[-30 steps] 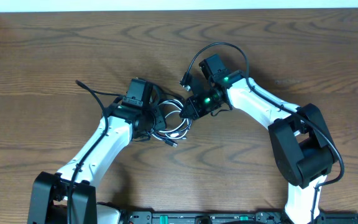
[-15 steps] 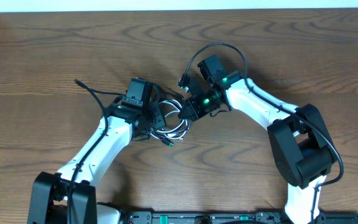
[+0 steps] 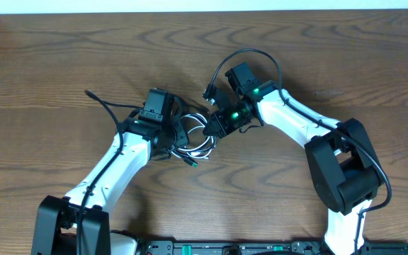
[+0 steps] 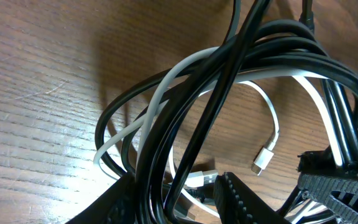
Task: Untangle cables
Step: 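Hold the bundle with both grippers and pull the strands slightly apart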
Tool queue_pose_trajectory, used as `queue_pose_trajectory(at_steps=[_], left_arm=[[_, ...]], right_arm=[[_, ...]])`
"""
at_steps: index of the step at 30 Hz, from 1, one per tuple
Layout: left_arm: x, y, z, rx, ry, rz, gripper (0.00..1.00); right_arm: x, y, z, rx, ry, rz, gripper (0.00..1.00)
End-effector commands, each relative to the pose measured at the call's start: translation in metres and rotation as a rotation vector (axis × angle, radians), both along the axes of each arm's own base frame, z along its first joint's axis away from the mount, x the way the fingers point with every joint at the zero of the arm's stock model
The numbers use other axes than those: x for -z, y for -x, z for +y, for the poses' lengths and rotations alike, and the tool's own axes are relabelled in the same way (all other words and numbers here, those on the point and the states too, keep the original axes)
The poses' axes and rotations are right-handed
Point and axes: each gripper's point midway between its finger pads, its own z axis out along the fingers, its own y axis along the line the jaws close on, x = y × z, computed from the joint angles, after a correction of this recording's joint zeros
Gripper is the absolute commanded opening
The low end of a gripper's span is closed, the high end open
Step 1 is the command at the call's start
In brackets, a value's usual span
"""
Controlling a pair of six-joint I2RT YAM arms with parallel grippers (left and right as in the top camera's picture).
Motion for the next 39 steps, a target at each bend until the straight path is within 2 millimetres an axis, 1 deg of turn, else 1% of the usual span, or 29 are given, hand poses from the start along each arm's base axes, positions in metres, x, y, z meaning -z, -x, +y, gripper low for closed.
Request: queue_pose_trajectory(at_steps=[1, 8, 16, 22, 24, 26, 30, 34, 39], left_arm=[[0.002, -0.001, 0.0, -0.006, 0.0, 0.002, 0.42], [0.004, -0.001, 0.003, -0.01, -0.012, 0.002, 0.43], [0.015, 0.005, 0.006, -0.032, -0.019, 0.014, 0.43], [0.015, 0.003, 0.005, -0.032, -0.016, 0.004, 0.43], [0.016, 0.006, 0.006, -0.032, -0.018, 0.013, 0.44], [0.02, 0.012, 0.009, -0.045, -0.025, 0.044, 0.49], [0.024, 0.023, 0.012, -0.054, -0.039, 0.086, 0.5], [0.025, 0.024, 0.013, -0.075, -0.036, 0.098, 0.5], [0.025, 0.024, 0.012, -0.174, -0.011, 0.121, 0.5]], right_arm=[[-0.007, 0.009, 0.01, -0.053, -0.056, 0.006, 0.01], [-0.007, 0.009, 0.01, -0.054, -0.057, 0.006, 0.01], [-0.007, 0.01, 0.011, -0.055, -0.057, 0.006, 0.01], [-0.007, 0.01, 0.011, -0.054, -0.057, 0.007, 0.01], [-0.007, 0.01, 0.011, -0.054, -0.057, 0.007, 0.01], [-0.007, 0.01, 0.01, -0.054, -0.056, 0.008, 0.01], [-0.007, 0.01, 0.01, -0.054, -0.056, 0.008, 0.01], [-0.007, 0.01, 0.01, -0.054, -0.056, 0.008, 0.01], [-0.007, 0.01, 0.011, -0.055, -0.056, 0.008, 0.01]])
